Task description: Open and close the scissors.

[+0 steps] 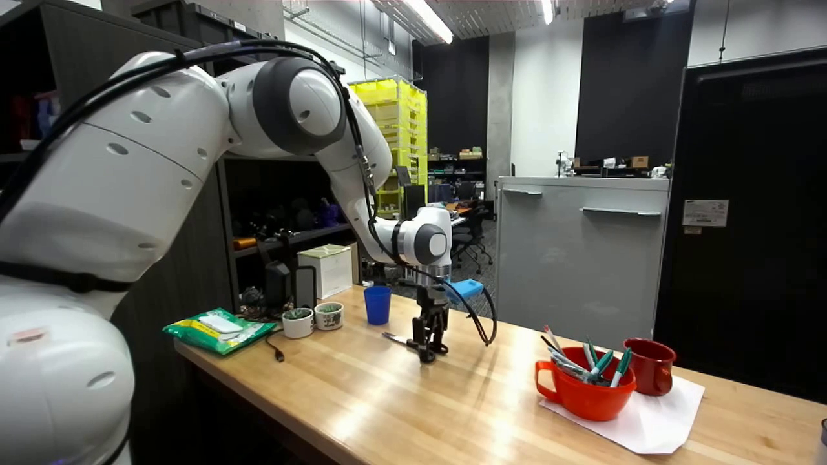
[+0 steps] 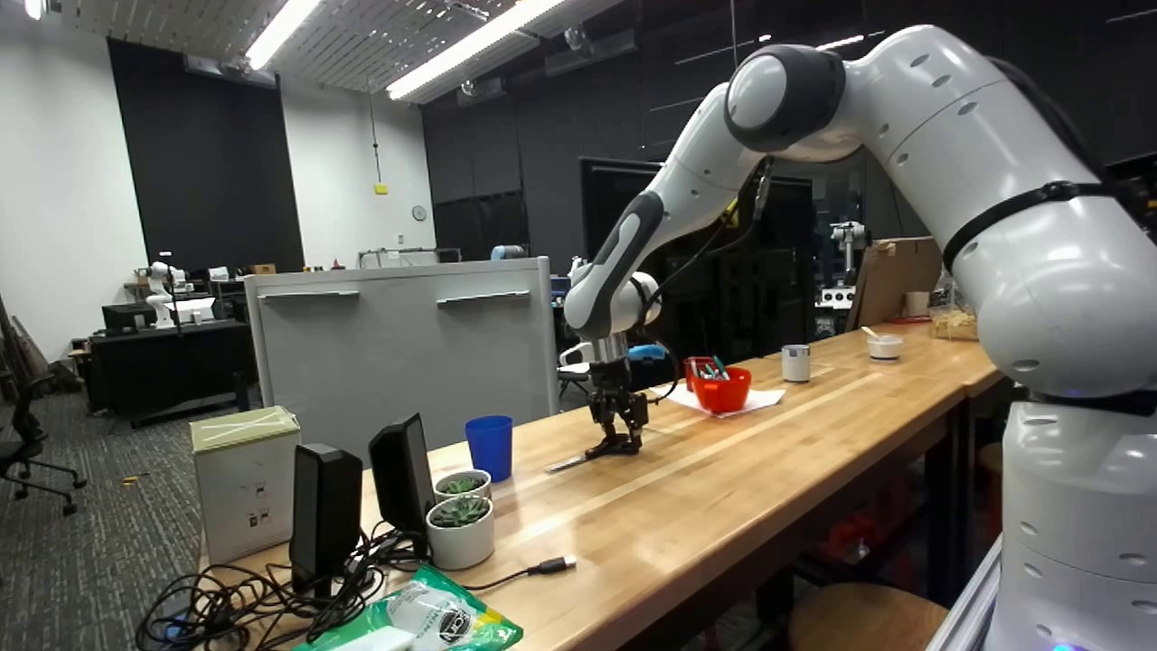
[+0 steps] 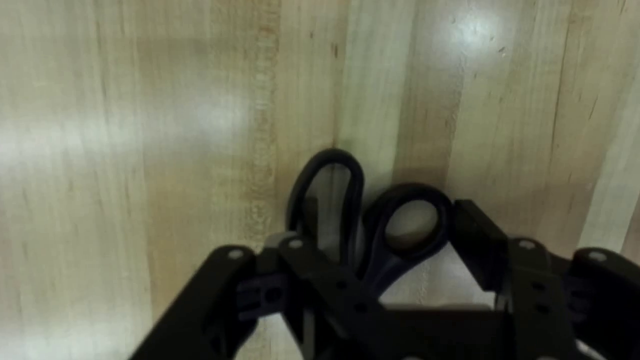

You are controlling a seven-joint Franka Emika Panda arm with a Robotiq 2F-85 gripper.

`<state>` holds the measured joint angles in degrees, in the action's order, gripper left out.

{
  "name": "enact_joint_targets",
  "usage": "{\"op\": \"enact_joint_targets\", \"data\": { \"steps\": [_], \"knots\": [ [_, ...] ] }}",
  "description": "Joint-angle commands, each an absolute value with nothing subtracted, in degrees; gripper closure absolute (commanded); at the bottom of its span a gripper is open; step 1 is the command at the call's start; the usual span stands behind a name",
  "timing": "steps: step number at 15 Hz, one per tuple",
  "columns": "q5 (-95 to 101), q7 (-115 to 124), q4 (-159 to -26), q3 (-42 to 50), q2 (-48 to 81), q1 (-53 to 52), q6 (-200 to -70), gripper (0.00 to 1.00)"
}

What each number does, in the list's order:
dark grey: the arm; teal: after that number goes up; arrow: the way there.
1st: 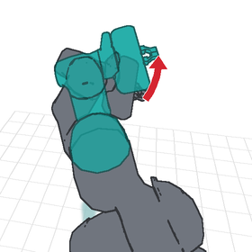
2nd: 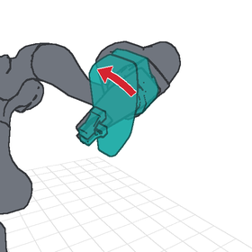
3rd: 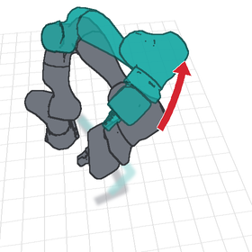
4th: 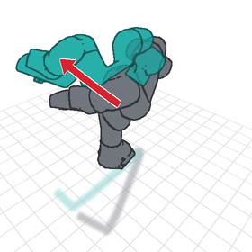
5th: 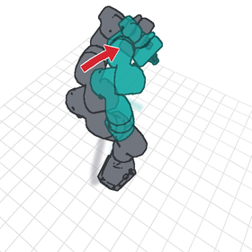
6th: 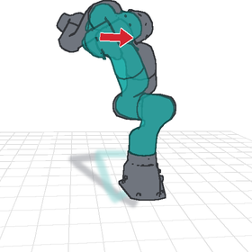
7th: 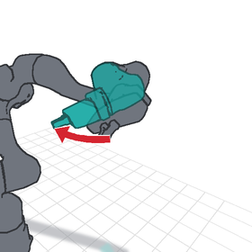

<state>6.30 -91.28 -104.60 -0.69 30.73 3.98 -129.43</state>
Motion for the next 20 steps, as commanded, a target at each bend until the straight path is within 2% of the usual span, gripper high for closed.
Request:
{"op": "enact_joint_targets", "data": {
  "steps": [1,14,15,17,20],
  "knots": [
    [7.2,-91.0,-103.6,-1.7,31.7,4.5,-128.8,0.02],
    [6.0,-94.2,-100.7,-2.9,34.4,6.0,-126.1,0.0],
    [6.1,-94.2,-100.6,-2.9,34.5,6.0,-126.0,0.25],
    [6.3,-94.4,-100.3,-2.9,34.5,5.9,-125.8,0.32],
    [6.4,-94.7,-99.7,-2.9,34.6,5.8,-126.0,0.53]
  ]
}}
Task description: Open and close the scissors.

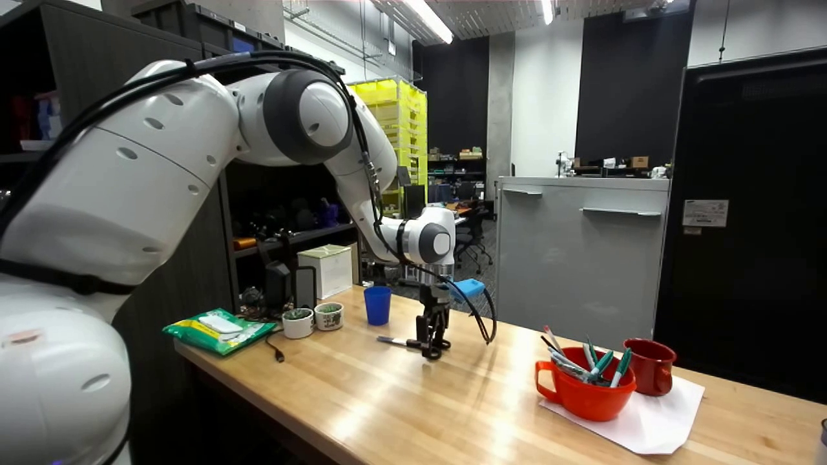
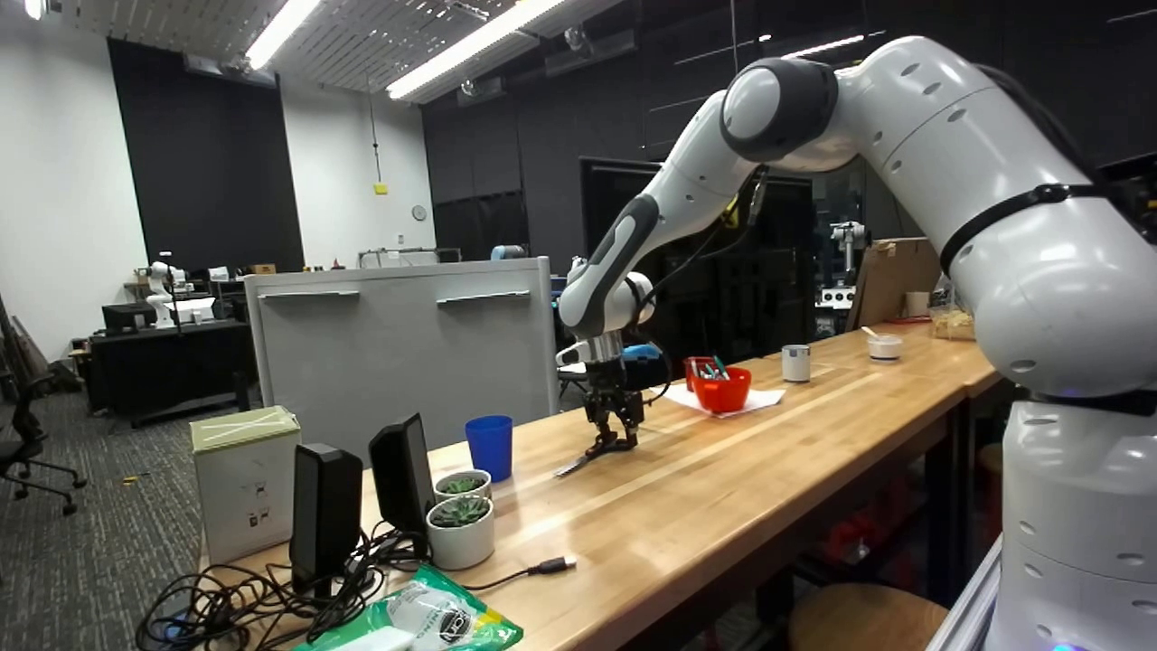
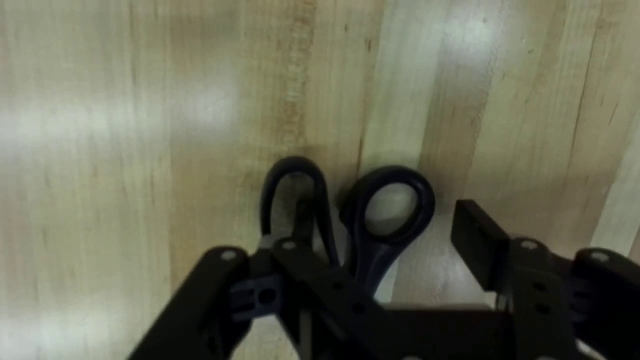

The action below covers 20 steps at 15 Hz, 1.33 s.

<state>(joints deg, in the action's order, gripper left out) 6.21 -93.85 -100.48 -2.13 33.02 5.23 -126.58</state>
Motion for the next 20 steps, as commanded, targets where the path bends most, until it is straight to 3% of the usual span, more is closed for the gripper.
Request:
{"op": "enact_joint_targets", "data": {
  "steps": [1,3,5,9,10,20],
  "knots": [
    [6.4,-94.7,-99.5,-2.9,34.6,5.8,-126.0,0.62],
    [6.4,-94.9,-99.3,-2.9,34.6,5.8,-125.7,0.74],
    [6.4,-94.9,-99.3,-2.9,34.5,5.8,-125.5,0.77],
    [6.1,-95.3,-98.7,-3.1,35.3,6.0,-124.9,0.99],
    [6.3,-95.3,-98.8,-3.0,35.2,5.9,-125.0,0.94],
    [6.4,-94.9,-100.3,-2.7,36.3,6.1,-129.7,0.94]
  ]
}}
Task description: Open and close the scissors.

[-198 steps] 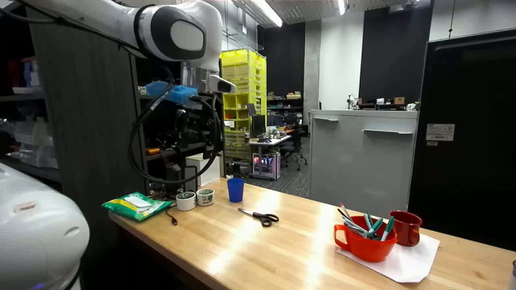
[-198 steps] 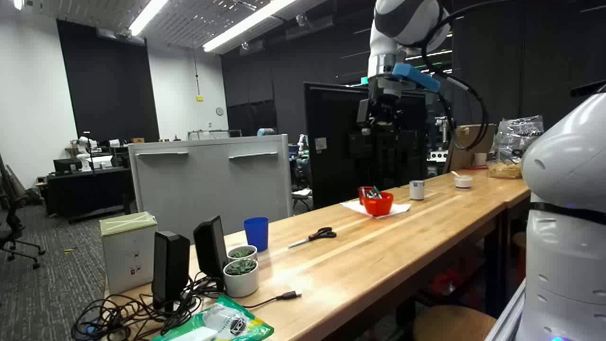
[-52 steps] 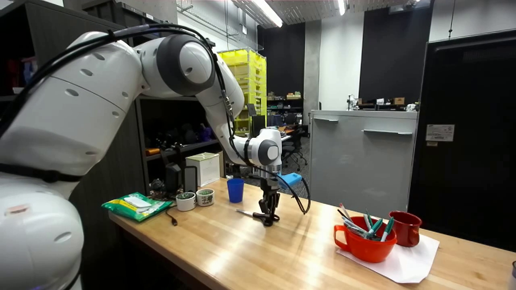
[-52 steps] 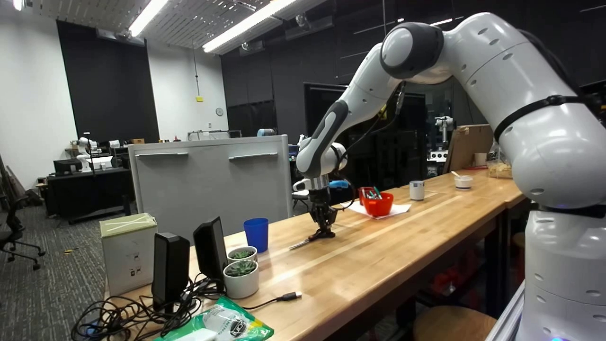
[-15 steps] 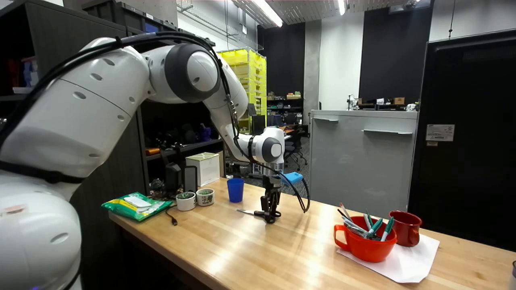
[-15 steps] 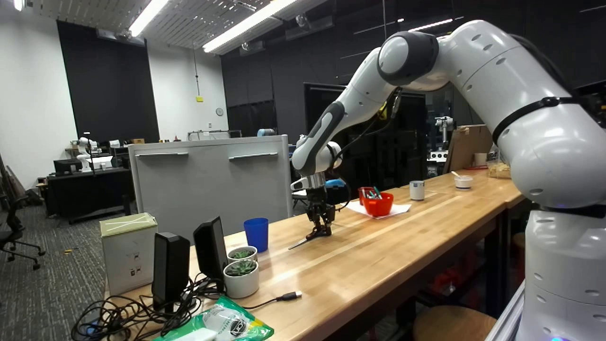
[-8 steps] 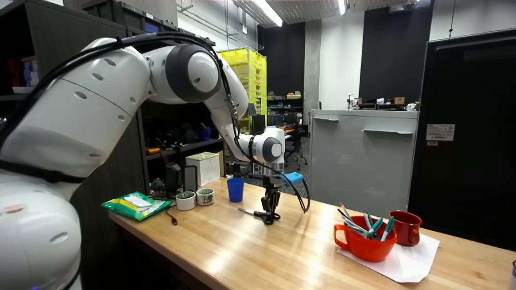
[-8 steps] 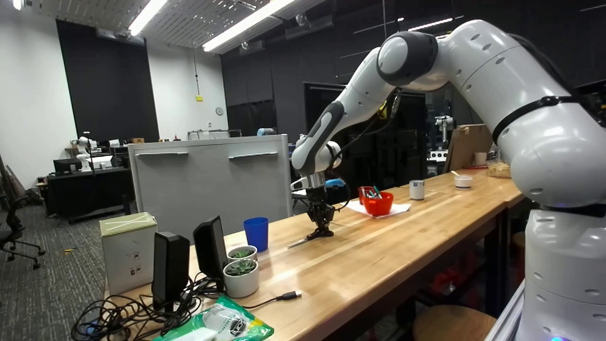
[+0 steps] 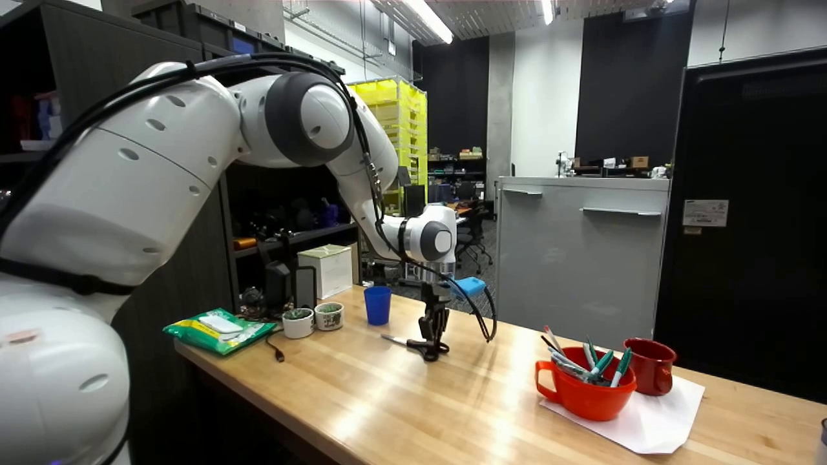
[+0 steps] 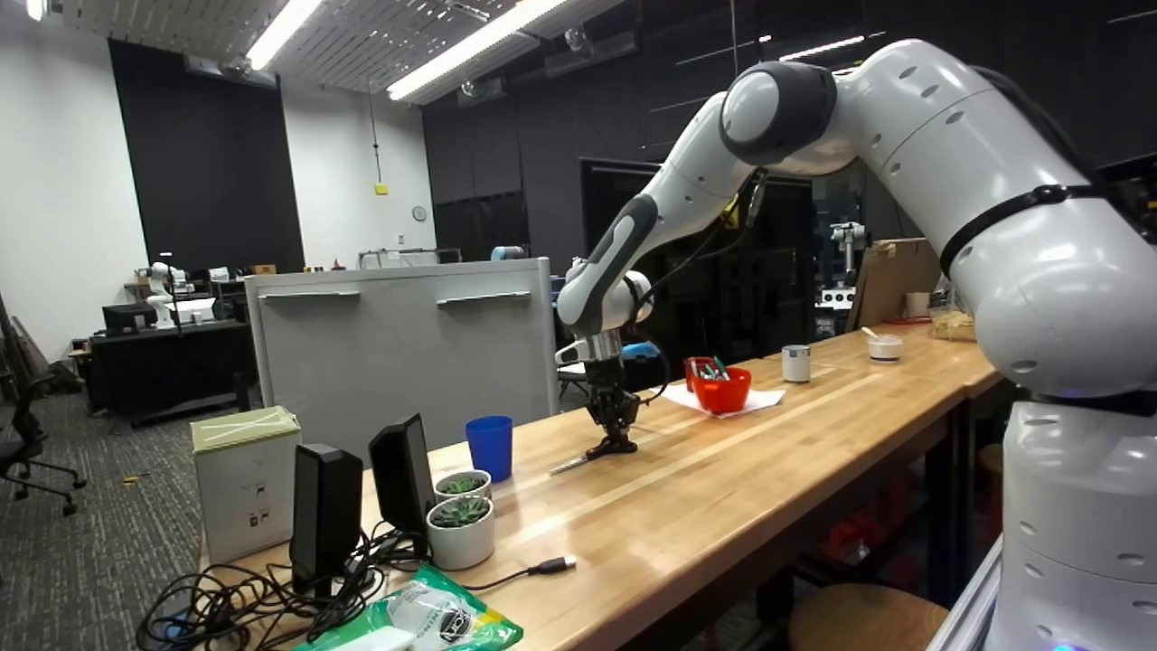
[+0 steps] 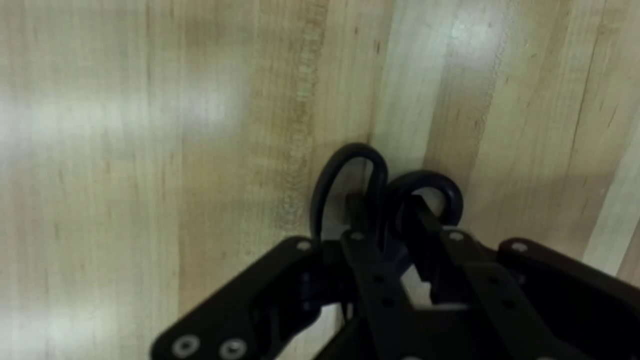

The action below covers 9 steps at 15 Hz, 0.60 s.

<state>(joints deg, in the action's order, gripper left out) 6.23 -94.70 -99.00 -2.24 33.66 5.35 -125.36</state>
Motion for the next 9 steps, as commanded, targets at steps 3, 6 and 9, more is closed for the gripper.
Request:
{"op": "enact_joint_targets", "data": {
  "steps": [3,6,9],
  "knots": [
    [6.6,-94.5,-100.1,-2.5,36.6,6.0,-129.3,0.94],
    [6.7,-94.4,-100.1,-2.5,36.6,5.9,-129.1,0.52],
    [6.7,-94.8,-100.6,-2.6,36.3,6.0,-129.4,0.89]
  ]
}}
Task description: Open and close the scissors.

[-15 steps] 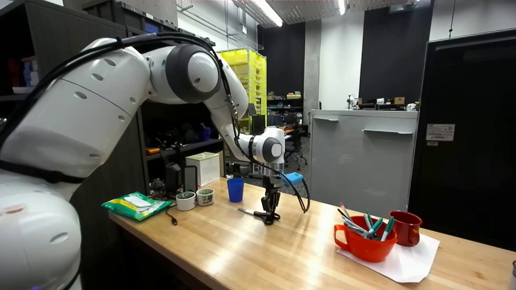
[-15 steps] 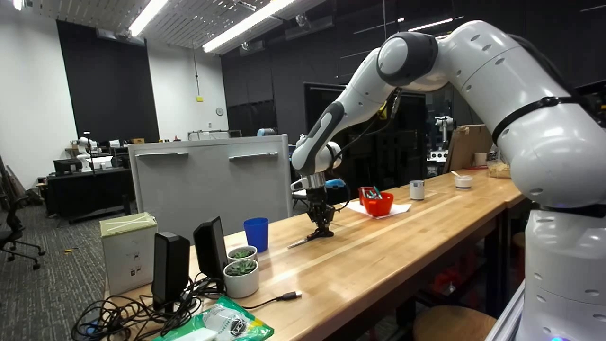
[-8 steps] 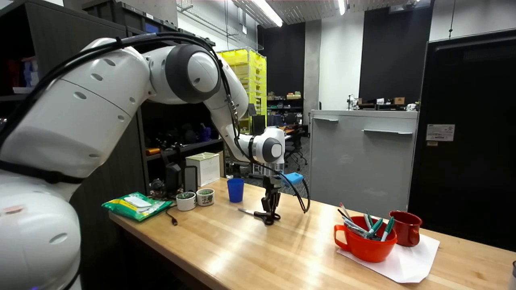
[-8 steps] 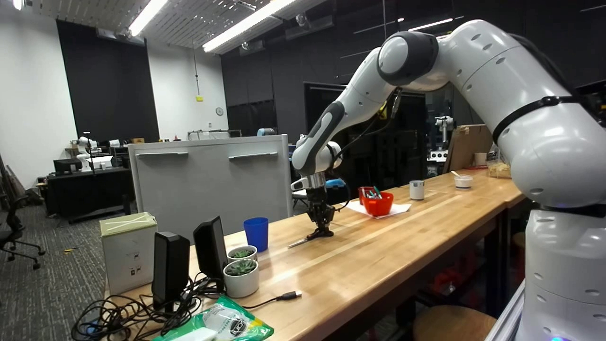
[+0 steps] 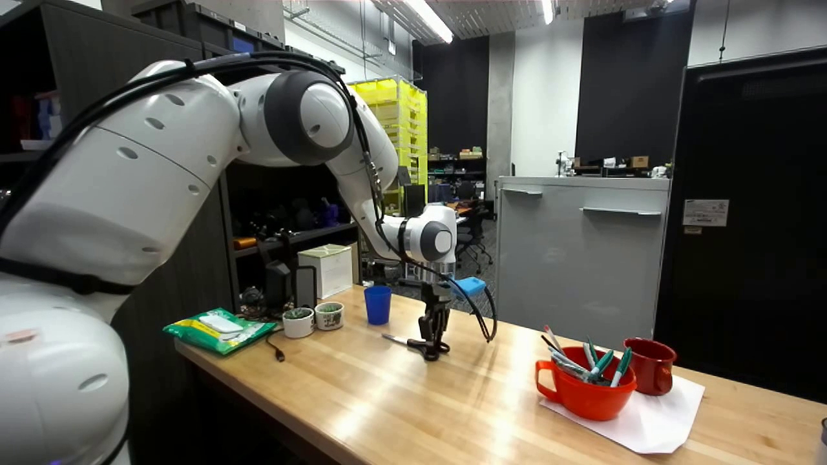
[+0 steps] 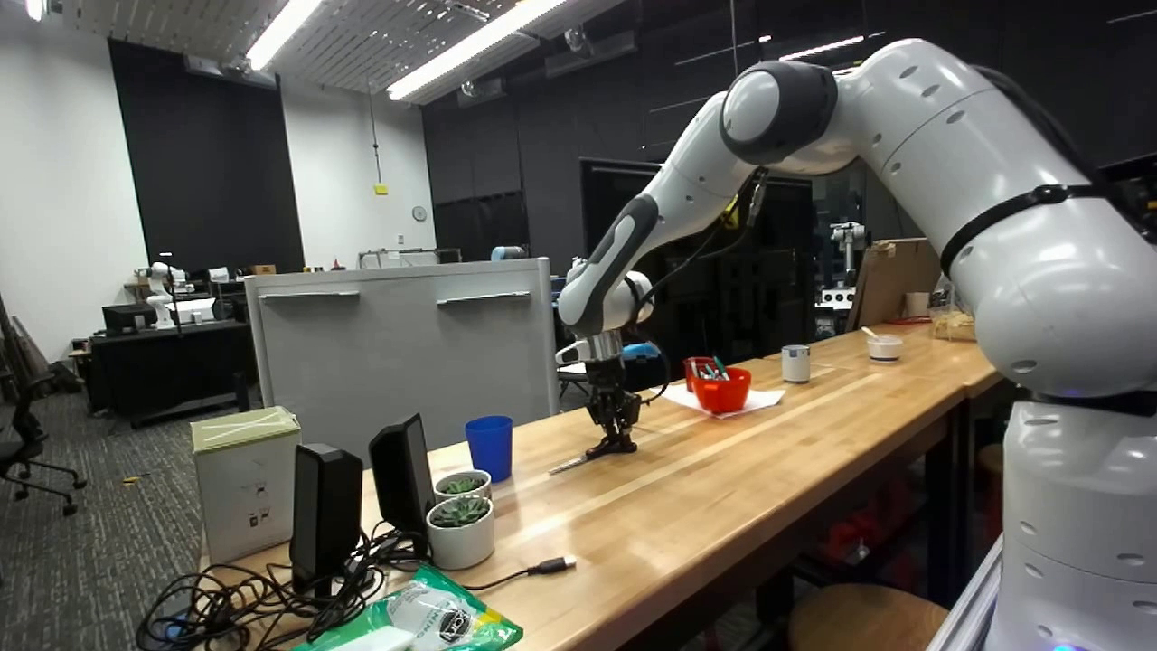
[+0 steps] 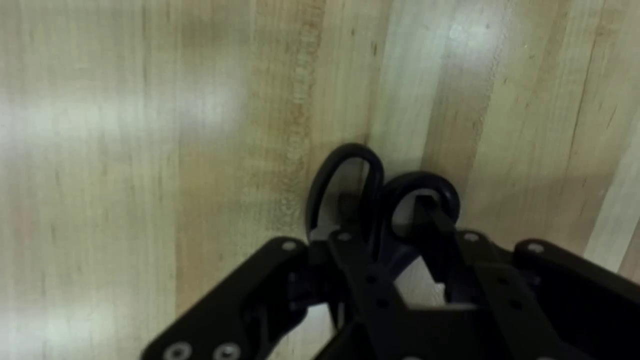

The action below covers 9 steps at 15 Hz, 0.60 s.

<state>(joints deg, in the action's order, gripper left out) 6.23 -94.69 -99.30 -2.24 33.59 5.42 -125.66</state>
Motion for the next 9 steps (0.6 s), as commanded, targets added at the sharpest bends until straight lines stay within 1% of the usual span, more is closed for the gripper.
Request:
{"op": "enact_joint_targets", "data": {
  "steps": [1,2,3,4,5,9],
  "knots": [
    [6.7,-94.9,-100.6,-2.6,36.3,6.1,-129.6,0.9],
    [6.6,-95.0,-100.7,-2.7,36.1,6.1,-129.8,0.91],
    [6.4,-95.1,-100.8,-2.8,36.2,6.2,-130.5,0.98],
    [6.3,-95.2,-101.0,-2.8,35.9,6.3,-130.3,0.97],
    [6.1,-95.1,-101.4,-2.9,35.9,6.4,-131.1,0.94],
    [6.0,-94.5,-102.9,-2.8,36.1,6.7,-135.7,0.94]
  ]
}}
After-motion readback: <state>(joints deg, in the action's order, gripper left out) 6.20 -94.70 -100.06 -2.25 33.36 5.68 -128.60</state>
